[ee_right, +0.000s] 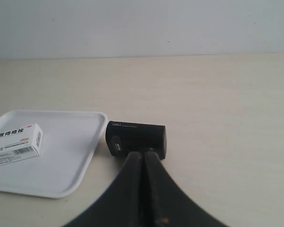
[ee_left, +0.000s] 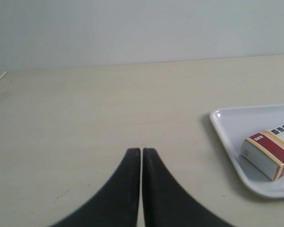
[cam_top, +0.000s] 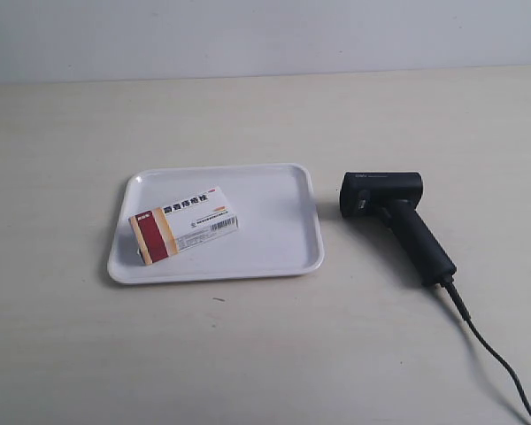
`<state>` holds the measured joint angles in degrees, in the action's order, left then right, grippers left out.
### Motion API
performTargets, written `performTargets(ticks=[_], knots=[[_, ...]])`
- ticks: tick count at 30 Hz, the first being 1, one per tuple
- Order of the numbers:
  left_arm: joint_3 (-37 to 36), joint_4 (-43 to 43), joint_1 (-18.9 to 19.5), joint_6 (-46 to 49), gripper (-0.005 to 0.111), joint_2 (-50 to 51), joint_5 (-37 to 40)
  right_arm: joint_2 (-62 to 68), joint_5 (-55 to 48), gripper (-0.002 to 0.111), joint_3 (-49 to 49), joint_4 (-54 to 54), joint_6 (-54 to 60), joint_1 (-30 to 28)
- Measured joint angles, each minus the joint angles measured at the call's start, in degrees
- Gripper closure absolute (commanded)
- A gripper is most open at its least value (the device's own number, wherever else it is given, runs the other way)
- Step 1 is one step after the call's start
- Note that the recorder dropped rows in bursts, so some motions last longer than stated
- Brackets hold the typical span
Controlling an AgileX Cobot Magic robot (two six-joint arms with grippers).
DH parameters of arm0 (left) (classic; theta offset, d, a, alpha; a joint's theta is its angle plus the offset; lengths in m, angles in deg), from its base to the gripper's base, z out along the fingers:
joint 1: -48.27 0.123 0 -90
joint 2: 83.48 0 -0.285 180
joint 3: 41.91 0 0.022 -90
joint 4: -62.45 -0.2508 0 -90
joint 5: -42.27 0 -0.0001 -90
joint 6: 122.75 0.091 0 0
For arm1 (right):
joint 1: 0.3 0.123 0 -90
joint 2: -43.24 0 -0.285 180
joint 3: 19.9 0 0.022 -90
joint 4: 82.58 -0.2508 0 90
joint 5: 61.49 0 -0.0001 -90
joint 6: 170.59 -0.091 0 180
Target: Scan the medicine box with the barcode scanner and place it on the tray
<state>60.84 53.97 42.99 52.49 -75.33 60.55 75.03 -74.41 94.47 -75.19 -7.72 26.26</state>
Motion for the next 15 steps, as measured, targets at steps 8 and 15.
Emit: performTargets(ticks=[8,15], knots=[[0.0,0.0,0.0,0.0,0.103,0.0,0.0,0.0,0.0,0.108,0.0,0.0,0.0,0.0],[0.0,0.0,0.0,0.0,0.103,0.0,0.0,-2.0,4.6,0.108,-2.5,-0.5,2.5,0.0]])
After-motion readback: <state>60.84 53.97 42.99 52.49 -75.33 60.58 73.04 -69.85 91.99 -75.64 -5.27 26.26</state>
